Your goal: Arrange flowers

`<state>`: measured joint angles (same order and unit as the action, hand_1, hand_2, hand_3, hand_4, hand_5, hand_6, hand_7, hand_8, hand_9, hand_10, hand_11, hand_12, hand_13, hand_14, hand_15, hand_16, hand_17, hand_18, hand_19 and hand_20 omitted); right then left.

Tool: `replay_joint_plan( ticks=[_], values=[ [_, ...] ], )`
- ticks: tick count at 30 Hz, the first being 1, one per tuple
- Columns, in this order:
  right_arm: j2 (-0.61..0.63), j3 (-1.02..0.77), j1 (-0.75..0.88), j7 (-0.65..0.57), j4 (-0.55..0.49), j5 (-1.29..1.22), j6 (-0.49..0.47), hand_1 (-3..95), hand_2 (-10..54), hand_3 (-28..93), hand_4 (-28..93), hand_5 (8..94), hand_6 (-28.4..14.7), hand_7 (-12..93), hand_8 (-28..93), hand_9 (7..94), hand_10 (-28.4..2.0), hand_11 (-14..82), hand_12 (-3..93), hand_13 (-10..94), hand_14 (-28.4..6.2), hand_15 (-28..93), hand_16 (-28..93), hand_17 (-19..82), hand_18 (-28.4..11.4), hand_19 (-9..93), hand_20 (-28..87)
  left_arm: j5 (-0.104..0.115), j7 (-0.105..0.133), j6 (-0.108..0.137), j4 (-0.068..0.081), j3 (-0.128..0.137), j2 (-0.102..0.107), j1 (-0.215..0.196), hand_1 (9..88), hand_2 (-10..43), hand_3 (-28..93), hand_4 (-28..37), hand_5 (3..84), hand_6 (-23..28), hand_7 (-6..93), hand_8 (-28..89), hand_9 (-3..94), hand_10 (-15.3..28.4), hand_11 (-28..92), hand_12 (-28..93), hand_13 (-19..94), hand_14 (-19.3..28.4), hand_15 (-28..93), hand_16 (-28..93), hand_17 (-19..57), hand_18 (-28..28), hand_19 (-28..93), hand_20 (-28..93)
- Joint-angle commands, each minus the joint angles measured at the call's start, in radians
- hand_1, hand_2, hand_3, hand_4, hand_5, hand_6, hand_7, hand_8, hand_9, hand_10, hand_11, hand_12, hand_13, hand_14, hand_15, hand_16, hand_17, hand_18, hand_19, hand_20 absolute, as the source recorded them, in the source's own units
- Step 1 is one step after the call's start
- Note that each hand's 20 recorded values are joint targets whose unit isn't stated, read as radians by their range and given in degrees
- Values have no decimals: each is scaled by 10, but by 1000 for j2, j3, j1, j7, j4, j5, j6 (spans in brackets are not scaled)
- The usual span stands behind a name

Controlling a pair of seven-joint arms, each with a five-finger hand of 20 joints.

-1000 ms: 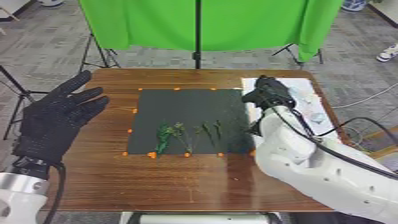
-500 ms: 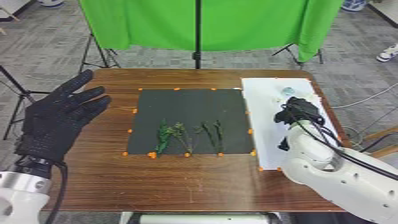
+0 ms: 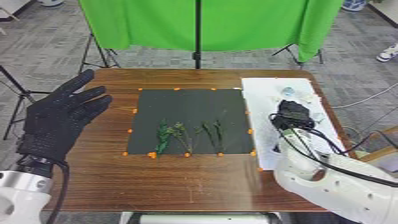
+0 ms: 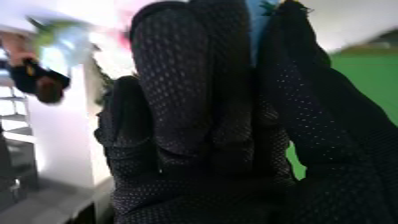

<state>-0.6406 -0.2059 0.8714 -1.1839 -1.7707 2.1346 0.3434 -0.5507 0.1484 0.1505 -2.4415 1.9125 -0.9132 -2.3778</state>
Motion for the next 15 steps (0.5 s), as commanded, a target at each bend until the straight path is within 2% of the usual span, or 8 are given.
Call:
replay_joint_plan(
  ticks=[1, 4, 7, 9, 11, 12, 13, 15],
  values=[
    [-23, 15, -48, 23, -53, 72, 61, 565, -95, 651, -283, 898, 24, 157, 28, 937, -76, 211, 240, 879, -48, 517, 205, 498, -188, 932, 280, -10, -7, -10, -7, 13, -9, -11, 235, 74, 770, -243, 324, 78, 168, -111, 303, 208, 253, 105, 228, 280, 442, -74, -111, 284, 568, 6],
    [-73, 67, -123, 88, -81, 68, 68, 561, -95, 663, -283, 901, 22, 156, 32, 937, -78, 225, 234, 882, -48, 520, 208, 498, -189, 932, 291, -10, -2, -7, -13, 23, -9, -19, 235, 74, 770, -243, 323, 78, 169, -111, 303, 208, 253, 105, 228, 280, 442, -74, -111, 284, 568, 6],
    [-156, 143, -222, 180, -86, 28, 101, 559, -95, 667, -283, 903, 20, 156, 35, 937, -79, 229, 234, 883, -48, 522, 210, 498, -189, 932, 300, -9, 12, -8, -15, 25, -3, -16, 235, 74, 770, -244, 324, 78, 168, -111, 303, 208, 253, 106, 227, 280, 442, -75, -111, 284, 569, 6],
    [-233, 175, -270, 233, -70, 0, 88, 560, -95, 667, -283, 902, 20, 156, 38, 937, -79, 230, 235, 882, -48, 524, 212, 497, -189, 932, 305, -9, 15, -9, -14, 27, 4, -8, 234, 74, 769, -245, 323, 78, 169, -111, 303, 209, 254, 106, 227, 280, 442, -74, -111, 284, 569, 6],
    [-314, 227, -331, 288, -46, -50, 83, 557, -95, 669, -283, 902, 21, 155, 39, 937, -79, 234, 235, 881, -46, 527, 213, 495, -189, 932, 309, 0, 31, -11, -11, 33, 17, -4, 232, 74, 768, -246, 323, 78, 169, -111, 303, 209, 254, 106, 227, 280, 442, -74, -110, 284, 571, 7],
    [-352, 257, -368, 309, -36, -74, 79, 554, -95, 672, -283, 901, 22, 156, 41, 937, -78, 237, 235, 880, -45, 531, 215, 494, -188, 932, 314, 5, 48, -6, -6, 33, 34, 4, 231, 74, 767, -246, 323, 78, 169, -111, 303, 209, 254, 106, 227, 280, 442, -74, -110, 284, 572, 8],
    [-391, 304, -410, 316, -20, -86, 99, 552, -95, 674, -283, 901, 23, 156, 41, 937, -78, 240, 236, 879, -44, 533, 216, 493, -188, 932, 317, 5, 43, -5, -4, 34, 39, 20, 231, 75, 766, -247, 322, 78, 169, -111, 303, 209, 254, 106, 227, 280, 442, -74, -109, 284, 574, 9],
    [-463, 340, -451, 330, 3, -120, 114, 550, -95, 675, -283, 899, 24, 155, 40, 937, -74, 244, 236, 878, -44, 535, 216, 491, -188, 932, 322, 4, 52, -15, -2, 42, 51, 31, 229, 75, 766, -249, 323, 78, 168, -111, 303, 208, 254, 107, 228, 280, 442, -74, -108, 284, 577, 11]
  ],
)
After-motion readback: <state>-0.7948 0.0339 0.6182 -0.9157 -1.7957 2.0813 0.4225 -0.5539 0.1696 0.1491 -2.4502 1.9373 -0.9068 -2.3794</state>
